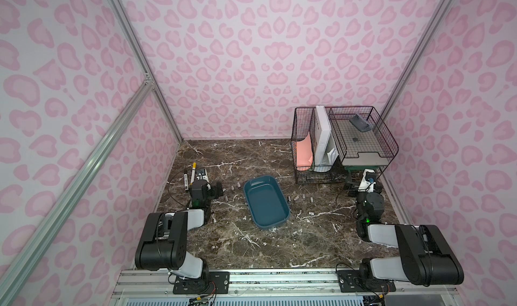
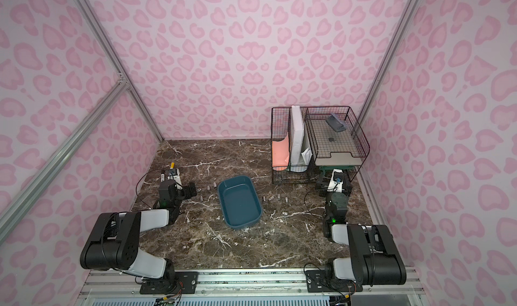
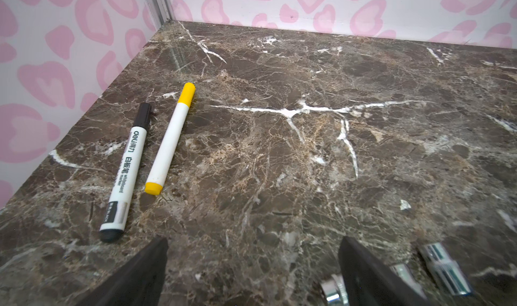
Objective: Take out the socket from the storage box
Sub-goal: Reset both arms
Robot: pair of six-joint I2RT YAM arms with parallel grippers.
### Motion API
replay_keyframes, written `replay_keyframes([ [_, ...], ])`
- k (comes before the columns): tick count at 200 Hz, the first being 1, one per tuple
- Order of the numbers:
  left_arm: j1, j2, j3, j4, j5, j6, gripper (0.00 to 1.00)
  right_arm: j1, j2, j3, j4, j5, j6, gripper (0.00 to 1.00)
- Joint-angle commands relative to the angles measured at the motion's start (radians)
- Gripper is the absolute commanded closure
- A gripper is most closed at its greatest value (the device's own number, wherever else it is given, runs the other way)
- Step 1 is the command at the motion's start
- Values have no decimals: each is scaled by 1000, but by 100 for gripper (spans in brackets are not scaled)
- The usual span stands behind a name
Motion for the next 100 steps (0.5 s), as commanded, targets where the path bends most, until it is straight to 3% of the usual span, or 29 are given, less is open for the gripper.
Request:
replay_keyframes([
  [1,-13,3,11,14,-23,17,1,-1,-1,8,37,-9,-3,1],
  [100,-17,6,17,8,-30,21,1,-3,1,7,37,-10,-3,1],
])
